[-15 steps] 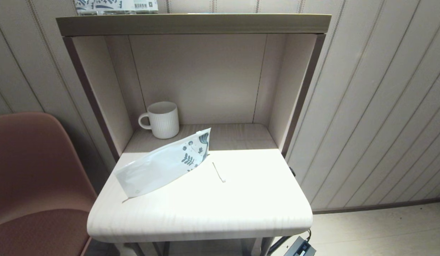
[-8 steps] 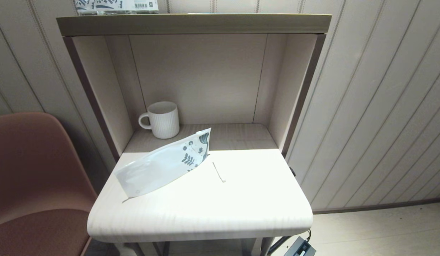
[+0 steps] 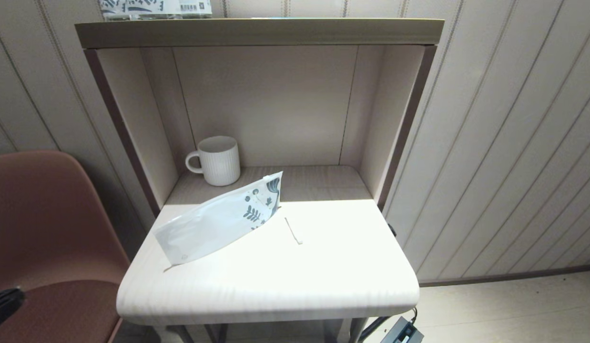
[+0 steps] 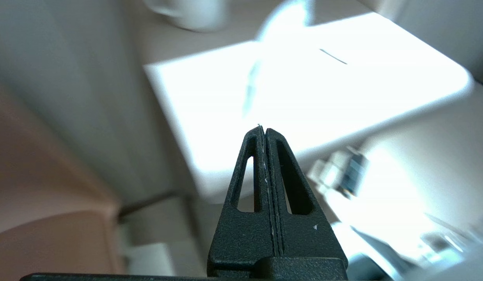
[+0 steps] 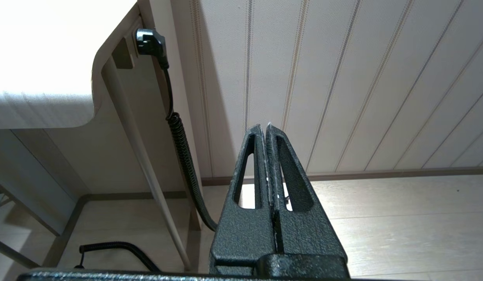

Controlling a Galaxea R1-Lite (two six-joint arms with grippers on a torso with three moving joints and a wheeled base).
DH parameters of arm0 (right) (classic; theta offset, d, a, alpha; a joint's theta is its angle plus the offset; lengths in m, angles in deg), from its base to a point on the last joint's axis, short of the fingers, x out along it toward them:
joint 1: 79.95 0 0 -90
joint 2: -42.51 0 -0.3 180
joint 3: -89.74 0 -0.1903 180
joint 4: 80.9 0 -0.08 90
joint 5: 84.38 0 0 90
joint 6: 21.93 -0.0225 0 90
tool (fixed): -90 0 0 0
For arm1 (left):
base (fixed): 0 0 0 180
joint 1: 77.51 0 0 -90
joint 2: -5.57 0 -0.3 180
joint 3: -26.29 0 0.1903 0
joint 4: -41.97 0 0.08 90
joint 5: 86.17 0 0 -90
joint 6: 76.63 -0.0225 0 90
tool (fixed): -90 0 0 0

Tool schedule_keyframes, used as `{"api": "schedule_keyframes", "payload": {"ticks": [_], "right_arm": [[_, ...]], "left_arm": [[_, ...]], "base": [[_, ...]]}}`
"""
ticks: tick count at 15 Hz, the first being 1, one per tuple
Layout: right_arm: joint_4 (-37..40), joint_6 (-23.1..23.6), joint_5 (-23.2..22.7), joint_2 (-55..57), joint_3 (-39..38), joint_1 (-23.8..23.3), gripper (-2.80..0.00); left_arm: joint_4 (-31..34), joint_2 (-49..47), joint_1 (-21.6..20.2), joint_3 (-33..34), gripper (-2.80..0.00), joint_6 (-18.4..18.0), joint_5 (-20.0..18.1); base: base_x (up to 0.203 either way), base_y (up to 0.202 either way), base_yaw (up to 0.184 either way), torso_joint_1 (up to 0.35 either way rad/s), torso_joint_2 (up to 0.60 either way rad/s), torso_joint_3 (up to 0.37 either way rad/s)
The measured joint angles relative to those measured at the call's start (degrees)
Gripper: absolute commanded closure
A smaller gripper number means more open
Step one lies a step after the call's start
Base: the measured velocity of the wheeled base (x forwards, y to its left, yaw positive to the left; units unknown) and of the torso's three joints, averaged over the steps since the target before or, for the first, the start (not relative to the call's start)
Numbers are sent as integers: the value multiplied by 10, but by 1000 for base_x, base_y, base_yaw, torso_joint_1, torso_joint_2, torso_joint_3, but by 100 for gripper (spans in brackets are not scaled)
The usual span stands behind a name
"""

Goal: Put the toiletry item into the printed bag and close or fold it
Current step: Pick up the storage bag

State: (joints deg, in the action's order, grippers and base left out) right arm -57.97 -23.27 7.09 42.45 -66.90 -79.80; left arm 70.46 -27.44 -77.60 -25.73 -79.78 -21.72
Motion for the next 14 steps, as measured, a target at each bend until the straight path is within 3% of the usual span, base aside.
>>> {"api": "schedule_keyframes", "payload": {"ticks": [2, 4, 9, 14], "right_arm": [[3, 9, -4, 0, 0, 1, 0], [4, 27, -14, 0, 0, 1, 0], [36, 32, -16, 0, 7, 2, 0], [42, 31, -16, 0, 11, 2, 0]], "left_arm": [[-1, -49, 0, -8, 0, -27, -41], [-3, -96, 0, -19, 0, -52, -44], [-71, -191, 4, -30, 0, -58, -48], [-74, -222, 18, -25, 0, -58, -50]], "base": [[0, 0, 0, 0, 0, 0], [0, 0, 0, 0, 0, 0], [0, 0, 0, 0, 0, 0], [0, 0, 0, 0, 0, 0]]}}
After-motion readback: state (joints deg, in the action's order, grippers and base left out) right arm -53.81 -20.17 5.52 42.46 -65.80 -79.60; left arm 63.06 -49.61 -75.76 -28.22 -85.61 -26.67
